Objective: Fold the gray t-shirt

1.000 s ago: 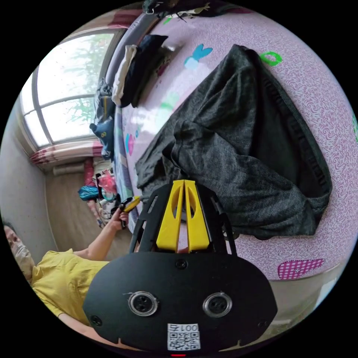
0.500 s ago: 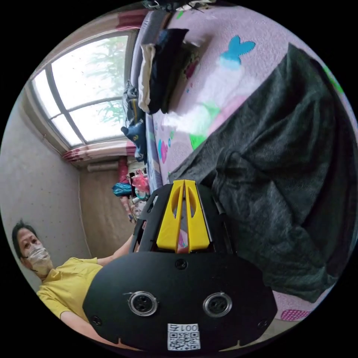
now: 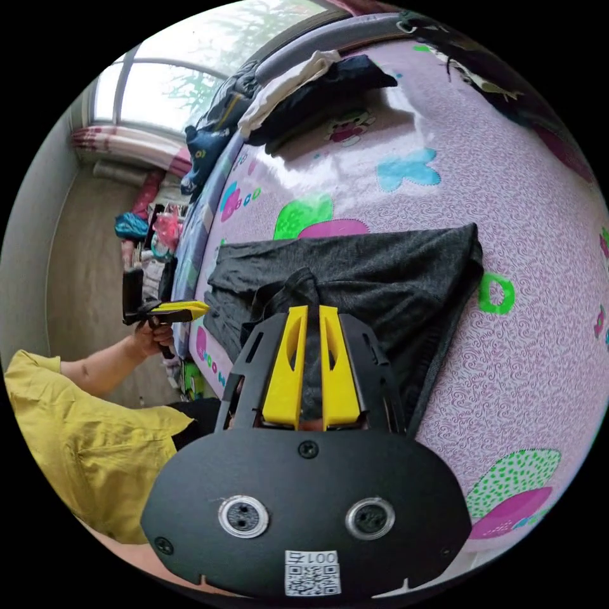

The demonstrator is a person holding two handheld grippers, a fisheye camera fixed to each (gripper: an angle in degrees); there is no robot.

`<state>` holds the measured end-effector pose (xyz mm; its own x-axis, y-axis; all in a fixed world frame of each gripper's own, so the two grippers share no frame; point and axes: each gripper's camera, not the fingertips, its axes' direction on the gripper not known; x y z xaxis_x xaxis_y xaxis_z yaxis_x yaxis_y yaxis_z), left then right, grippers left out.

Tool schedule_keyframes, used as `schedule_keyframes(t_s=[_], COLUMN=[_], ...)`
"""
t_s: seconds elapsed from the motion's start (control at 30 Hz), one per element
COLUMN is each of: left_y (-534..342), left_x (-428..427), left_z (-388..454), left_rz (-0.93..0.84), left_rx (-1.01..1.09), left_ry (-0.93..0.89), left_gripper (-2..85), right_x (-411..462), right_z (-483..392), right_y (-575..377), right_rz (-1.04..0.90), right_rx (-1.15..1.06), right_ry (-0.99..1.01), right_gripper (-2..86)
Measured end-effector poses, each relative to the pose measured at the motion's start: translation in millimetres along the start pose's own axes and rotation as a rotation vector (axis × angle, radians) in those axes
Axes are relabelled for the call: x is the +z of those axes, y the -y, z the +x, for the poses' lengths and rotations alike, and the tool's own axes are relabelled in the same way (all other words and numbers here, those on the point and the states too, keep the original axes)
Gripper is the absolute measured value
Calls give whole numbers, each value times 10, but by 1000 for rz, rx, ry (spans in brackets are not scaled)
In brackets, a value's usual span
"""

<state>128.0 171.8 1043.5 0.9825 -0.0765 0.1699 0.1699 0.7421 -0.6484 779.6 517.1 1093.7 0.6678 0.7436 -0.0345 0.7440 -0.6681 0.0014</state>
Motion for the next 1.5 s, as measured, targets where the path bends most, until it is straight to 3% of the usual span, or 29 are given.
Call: schedule_keyframes(t_s=[0.27, 0.37, 0.57, 0.73, 0.97, 1.1, 1.2, 1.33, 1.5], left_y=[301, 332, 192, 18, -455, -1032, -1470, -1927, -2131], left_x=[929, 1133, 972, 983, 603, 303, 134, 31, 36], left_z=[846, 942, 812, 460, 250, -135, -485, -963, -1354], left_rz=[-170, -219, -48, 23, 186, 251, 285, 335, 395], left_rx=[160, 126, -84, -324, -362, -503, -661, -878, -936], left_ry=[111, 233, 211, 66, 188, 310, 354, 266, 172], left_gripper=[49, 3, -11, -10, -12, -12, -9, 10, 27], right_x=[569, 741, 635, 807, 640, 695, 1021, 1773, 2782], right_z=[-354, -452, -618, -612, -765, -979, -1397, -2233, -3022], right_y=[257, 288, 290, 336, 214, 185, 246, 304, 284], right_rz=[-182, -232, -120, -134, 68, 132, 60, -144, -363], right_rx=[-168, -185, -235, -175, -187, -223, -343, -593, -823], right_ry=[-76, -139, -187, -200, -156, -21, 91, 171, 82], right_gripper=[36, 18, 9, 8, 6, 6, 7, 7, 6])
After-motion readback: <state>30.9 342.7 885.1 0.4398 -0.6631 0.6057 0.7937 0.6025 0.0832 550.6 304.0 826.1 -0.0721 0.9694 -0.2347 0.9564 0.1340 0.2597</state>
